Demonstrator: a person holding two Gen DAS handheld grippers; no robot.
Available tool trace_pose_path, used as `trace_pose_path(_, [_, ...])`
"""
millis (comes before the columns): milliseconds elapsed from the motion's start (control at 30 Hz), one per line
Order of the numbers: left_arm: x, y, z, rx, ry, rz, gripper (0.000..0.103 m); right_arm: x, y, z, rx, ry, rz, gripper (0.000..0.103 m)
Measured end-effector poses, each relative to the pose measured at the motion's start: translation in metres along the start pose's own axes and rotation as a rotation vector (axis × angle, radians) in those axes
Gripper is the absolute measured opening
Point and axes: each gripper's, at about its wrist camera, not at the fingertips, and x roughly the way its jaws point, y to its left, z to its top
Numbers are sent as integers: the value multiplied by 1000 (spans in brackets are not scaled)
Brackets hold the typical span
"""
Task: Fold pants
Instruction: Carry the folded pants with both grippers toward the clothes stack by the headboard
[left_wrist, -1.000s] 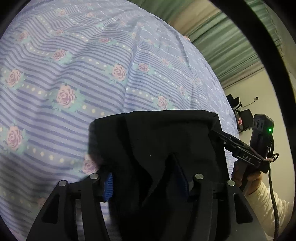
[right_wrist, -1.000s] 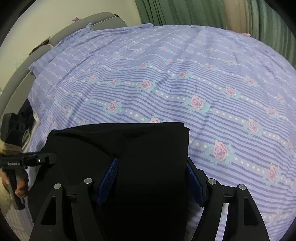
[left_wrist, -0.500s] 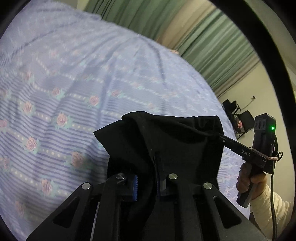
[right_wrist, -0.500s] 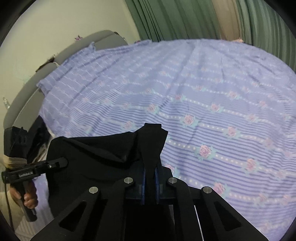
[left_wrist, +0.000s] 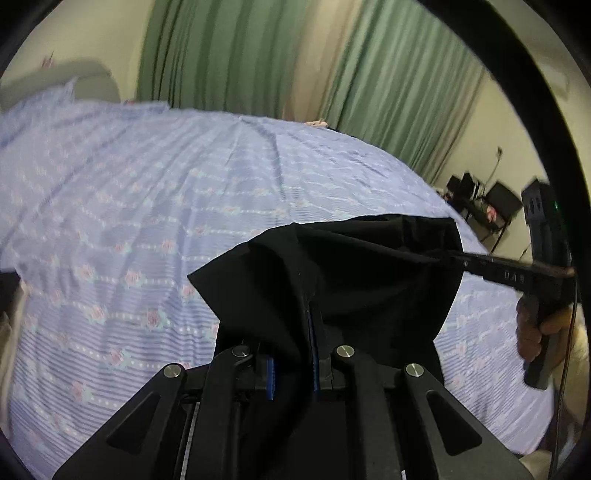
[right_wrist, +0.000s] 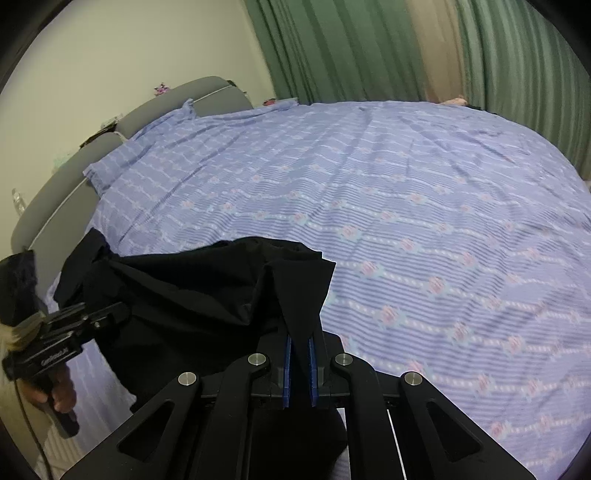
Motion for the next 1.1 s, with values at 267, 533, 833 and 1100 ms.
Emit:
trace_pose_path(267, [-14, 21, 6, -204, -27, -75, 14, -24, 13, 9, 21, -37, 7, 7])
trace_pose_path(533, [-108, 44, 15, -277, -115, -71, 14, -92, 93, 36, -62, -112, 32, 7])
trace_pose_path(833, [-257, 83, 34, -168, -195, -101, 14, -202, 237, 29, -104, -266, -31, 7])
trace_pose_path(1100, [-352, 110, 37, -120, -232, -127, 14, -265, 339, 11, -92, -347, -98, 7])
